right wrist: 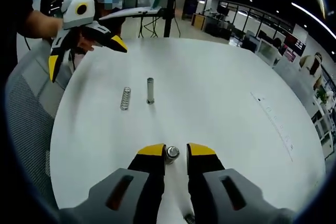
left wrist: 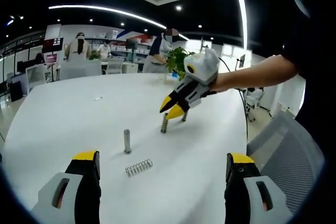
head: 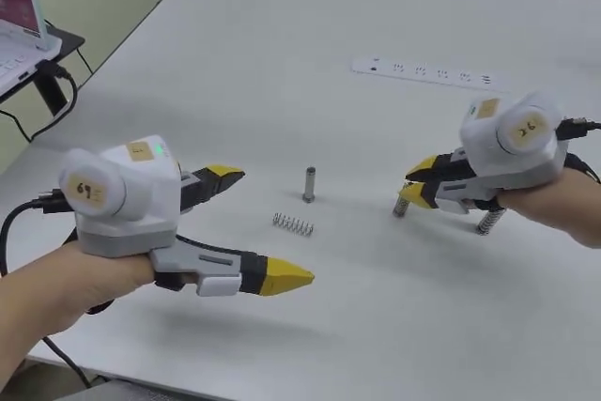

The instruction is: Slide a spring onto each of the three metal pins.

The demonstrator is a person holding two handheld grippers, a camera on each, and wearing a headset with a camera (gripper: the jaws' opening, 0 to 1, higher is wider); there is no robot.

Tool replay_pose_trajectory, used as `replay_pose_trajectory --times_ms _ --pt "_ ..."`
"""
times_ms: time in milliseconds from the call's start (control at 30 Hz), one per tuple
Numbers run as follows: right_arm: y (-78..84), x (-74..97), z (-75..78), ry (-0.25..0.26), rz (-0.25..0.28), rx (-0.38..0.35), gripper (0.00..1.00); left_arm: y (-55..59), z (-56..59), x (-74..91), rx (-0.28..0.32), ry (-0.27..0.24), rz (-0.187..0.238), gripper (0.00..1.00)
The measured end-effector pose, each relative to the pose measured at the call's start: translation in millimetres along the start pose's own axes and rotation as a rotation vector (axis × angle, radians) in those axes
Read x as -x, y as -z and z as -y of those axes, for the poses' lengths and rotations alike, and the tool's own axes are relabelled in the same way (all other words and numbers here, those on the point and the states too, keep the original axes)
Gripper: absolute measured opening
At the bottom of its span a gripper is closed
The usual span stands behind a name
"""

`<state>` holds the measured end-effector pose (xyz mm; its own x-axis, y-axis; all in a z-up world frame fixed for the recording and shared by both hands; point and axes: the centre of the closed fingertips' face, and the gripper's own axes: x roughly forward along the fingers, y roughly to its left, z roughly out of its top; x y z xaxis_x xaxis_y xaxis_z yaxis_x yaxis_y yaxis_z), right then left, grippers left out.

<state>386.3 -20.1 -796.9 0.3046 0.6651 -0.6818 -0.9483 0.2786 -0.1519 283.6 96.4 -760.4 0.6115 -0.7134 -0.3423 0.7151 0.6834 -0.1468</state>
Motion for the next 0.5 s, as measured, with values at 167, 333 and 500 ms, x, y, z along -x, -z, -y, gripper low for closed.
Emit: replay_pose_trajectory --times_ms 167,333,500 --pt "-2.4 8.1 2.3 0.017 0.02 -0.023 0.15 -1.9 0.5 0.2 -0.003 0.0 0.001 0.97" --pt "-7.0 19.5 3.1 0.03 0.056 -0.049 0.16 -4.7 2.1 -0.8 -0.005 0.003 0.004 0.97" --pt "-13.0 30.7 3.5 0.044 0.101 -0.084 0.16 -6.6 3.3 -1.6 -0.008 0.006 0.008 0.97"
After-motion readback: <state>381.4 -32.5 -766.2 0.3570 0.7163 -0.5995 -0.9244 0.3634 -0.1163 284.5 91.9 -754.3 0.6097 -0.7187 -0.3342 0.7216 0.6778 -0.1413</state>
